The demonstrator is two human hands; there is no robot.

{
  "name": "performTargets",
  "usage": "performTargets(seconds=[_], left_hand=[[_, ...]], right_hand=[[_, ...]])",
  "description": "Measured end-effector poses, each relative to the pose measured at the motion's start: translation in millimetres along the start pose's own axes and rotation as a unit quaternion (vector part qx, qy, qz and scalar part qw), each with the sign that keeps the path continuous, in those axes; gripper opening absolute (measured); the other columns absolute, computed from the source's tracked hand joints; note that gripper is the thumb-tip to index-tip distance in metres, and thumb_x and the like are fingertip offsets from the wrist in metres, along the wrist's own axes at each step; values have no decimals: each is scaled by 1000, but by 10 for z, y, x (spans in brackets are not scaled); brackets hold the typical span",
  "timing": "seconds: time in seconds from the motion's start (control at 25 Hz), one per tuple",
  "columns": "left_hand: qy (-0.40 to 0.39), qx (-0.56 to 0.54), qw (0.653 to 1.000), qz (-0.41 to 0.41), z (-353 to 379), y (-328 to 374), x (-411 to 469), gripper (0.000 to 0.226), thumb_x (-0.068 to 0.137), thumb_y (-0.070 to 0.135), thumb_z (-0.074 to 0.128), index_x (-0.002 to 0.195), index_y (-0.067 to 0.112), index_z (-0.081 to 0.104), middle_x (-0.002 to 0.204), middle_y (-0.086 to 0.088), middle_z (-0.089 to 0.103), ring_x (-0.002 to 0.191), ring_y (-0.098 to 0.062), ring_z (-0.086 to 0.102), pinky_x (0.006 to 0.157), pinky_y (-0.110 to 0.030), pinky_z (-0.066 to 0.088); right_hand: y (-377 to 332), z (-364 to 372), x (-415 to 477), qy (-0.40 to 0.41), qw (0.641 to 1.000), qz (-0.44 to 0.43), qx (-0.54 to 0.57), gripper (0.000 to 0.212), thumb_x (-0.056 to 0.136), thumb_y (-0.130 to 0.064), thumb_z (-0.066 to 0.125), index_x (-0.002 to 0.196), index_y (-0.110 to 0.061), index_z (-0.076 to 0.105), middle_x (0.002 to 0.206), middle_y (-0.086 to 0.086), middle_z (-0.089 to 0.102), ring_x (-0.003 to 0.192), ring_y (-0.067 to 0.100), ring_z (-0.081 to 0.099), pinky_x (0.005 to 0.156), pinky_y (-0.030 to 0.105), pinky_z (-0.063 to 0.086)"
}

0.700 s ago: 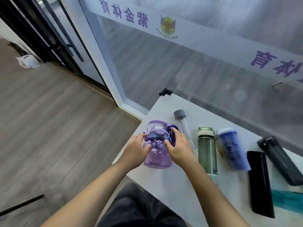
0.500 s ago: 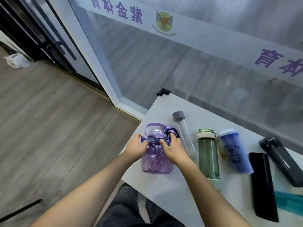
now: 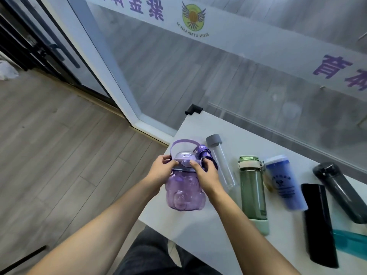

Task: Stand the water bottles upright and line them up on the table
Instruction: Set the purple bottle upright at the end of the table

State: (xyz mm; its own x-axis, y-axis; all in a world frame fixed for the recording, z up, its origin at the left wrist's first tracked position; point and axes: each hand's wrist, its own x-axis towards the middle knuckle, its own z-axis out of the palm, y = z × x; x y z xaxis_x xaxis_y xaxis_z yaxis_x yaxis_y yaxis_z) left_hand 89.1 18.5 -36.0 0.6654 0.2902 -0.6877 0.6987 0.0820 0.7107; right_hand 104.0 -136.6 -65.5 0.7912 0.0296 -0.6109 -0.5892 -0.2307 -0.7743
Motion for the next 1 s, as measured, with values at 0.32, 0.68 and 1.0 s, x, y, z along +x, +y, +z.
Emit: performTargets(seconds=[0.32,0.68,1.0], left_hand=[[52,-41,986,152,-103,225,-32,21,102,24,48,108,19,67,84,11,68,72,-5,59,69,-21,50],[125,-27,972,196,-187,79,-90,24,100,38,55,85,21,64,76,7,67,66,-7,58,67,-26,48],[144,51,971,182,-293,-25,-111,18,99,35,53,108,22,61,100,9,68,97,-16,67,87,-40,56]], right_hand=[[-372,-76,-203,23,992,-71,106,24,104,-33,51,121,-22,65,118,-4,71,110,12,66,98,28,50],[-290,-94,-250,70,994,-85,24,44,94,-60,54,86,-18,66,84,10,72,88,31,70,85,43,55],[-296,26,-538,155,973,-159,-61,30,104,-30,47,133,-27,54,115,-4,52,98,-15,51,83,1,37]])
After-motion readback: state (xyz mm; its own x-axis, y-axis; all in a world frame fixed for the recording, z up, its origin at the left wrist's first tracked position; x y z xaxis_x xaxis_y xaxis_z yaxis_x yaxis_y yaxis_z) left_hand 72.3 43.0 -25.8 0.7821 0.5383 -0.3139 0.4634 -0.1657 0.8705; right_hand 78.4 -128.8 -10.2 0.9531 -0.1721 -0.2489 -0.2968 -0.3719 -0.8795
